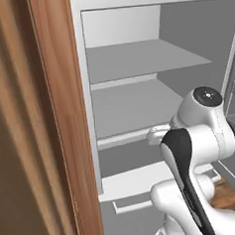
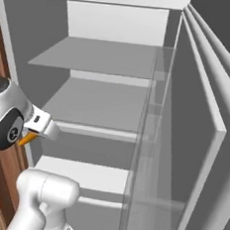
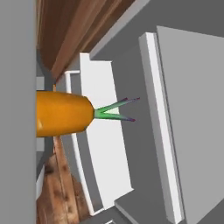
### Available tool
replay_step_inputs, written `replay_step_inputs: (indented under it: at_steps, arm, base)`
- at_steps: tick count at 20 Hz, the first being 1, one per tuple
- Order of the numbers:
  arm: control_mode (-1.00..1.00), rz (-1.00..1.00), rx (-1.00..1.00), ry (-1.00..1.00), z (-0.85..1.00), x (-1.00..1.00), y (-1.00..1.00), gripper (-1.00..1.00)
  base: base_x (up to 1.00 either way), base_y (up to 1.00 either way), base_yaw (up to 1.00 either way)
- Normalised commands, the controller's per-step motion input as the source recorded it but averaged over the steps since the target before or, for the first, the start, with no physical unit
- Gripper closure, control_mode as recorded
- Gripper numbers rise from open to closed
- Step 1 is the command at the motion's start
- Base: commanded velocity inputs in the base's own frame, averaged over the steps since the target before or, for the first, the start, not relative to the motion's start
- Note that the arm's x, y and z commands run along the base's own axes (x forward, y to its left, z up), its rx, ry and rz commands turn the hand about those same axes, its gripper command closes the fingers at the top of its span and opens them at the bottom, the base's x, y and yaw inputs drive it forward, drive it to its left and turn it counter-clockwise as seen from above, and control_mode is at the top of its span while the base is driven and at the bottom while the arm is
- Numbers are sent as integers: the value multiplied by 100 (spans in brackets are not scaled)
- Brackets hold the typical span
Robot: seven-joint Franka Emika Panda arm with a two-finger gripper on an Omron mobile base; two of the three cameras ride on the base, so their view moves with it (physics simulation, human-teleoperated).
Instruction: Place the cold items (carrot and peach) from the fridge in one tupperware on the dining counter. Place the warm items (kebab skewer and hot dog) in the stove area in another tupperware.
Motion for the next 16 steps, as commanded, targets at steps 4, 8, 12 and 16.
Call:
replay_step_inputs:
  at_steps: [4,8,12,16]
  arm:
    - [100,0,0,0,0,0,0,100]
    - [100,0,0,0,0,0,0,100]
    - [100,0,0,0,0,0,0,100]
    - [100,0,0,0,0,0,0,100]
  base:
    - [-61,-1,6]
    - [-80,-7,14]
    - [-87,-6,23]
    - [-88,-6,25]
